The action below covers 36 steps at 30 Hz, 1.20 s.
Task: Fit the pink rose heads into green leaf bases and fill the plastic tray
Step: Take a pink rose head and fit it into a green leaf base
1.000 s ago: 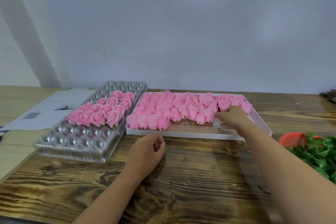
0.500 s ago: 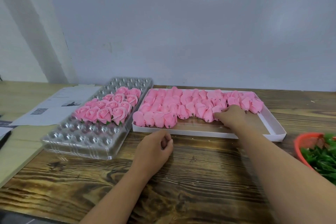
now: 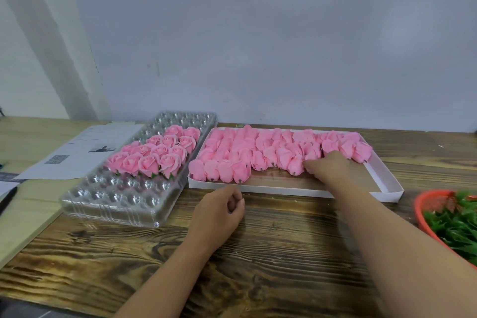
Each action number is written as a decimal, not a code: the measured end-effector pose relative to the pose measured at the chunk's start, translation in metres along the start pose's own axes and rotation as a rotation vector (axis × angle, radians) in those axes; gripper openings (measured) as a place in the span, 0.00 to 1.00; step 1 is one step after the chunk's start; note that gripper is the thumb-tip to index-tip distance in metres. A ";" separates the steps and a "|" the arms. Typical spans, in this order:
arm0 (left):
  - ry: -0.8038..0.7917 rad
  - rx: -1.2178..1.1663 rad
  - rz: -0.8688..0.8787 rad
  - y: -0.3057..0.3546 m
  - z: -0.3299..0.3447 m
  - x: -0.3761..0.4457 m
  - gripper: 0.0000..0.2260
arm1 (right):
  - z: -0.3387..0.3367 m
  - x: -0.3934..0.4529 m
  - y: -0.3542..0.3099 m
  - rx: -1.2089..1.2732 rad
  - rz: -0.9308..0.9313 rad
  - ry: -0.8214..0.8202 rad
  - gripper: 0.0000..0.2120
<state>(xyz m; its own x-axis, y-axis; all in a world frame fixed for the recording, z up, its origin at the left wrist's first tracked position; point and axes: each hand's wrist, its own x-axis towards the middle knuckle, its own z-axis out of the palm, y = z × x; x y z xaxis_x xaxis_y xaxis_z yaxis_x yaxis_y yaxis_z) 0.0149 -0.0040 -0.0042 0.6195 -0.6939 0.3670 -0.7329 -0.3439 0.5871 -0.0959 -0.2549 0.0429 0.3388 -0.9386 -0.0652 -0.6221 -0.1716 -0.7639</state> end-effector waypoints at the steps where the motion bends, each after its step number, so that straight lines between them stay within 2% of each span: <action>1: 0.005 0.002 0.002 0.000 0.000 0.000 0.06 | -0.004 0.000 0.001 0.012 0.025 -0.001 0.07; 4: 0.009 0.000 0.007 0.000 0.001 0.000 0.07 | -0.014 0.004 0.005 0.135 0.143 -0.062 0.09; 7: 0.011 0.002 0.002 0.000 0.000 0.000 0.07 | -0.022 0.011 0.006 0.509 0.290 -0.196 0.08; 9: 0.013 0.002 -0.003 0.001 0.000 0.000 0.07 | -0.028 0.007 0.005 0.647 0.349 -0.275 0.11; 13: 0.003 0.001 -0.004 0.002 -0.001 0.000 0.07 | -0.034 -0.004 0.003 0.891 0.353 -0.326 0.11; 16: -0.029 0.012 0.005 0.003 -0.002 0.000 0.06 | -0.032 -0.025 0.002 1.008 0.275 -0.344 0.08; 20: -0.054 -0.077 -0.024 0.006 -0.004 0.002 0.04 | -0.016 -0.060 0.011 1.037 0.125 -0.372 0.03; 22: -0.064 -0.177 -0.057 0.010 -0.005 0.002 0.03 | -0.007 -0.077 0.019 0.994 0.086 -0.390 0.05; 24: -0.157 -0.310 -0.124 0.019 -0.006 0.003 0.02 | 0.001 -0.091 0.025 0.956 0.026 -0.399 0.06; 27: -0.391 -0.663 -0.296 0.042 -0.005 0.004 0.17 | 0.005 -0.112 0.025 0.976 -0.121 -0.491 0.05; 29: -0.502 -0.831 -0.313 0.054 0.000 0.006 0.22 | 0.005 -0.123 0.023 0.963 -0.183 -0.532 0.07; 34: -0.523 -1.014 -0.259 0.072 0.008 0.010 0.23 | 0.008 -0.136 0.021 0.924 -0.272 -0.591 0.08; 36: -0.525 -1.059 -0.259 0.073 0.009 0.013 0.26 | 0.009 -0.136 0.022 0.949 -0.274 -0.658 0.11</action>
<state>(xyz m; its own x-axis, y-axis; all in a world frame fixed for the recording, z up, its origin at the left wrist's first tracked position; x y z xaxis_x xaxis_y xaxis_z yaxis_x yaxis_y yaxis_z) -0.0334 -0.0440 0.0369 0.3445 -0.9378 -0.0426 0.1415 0.0070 0.9899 -0.1493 -0.1280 0.0294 0.8492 -0.5235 0.0692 0.2061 0.2080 -0.9562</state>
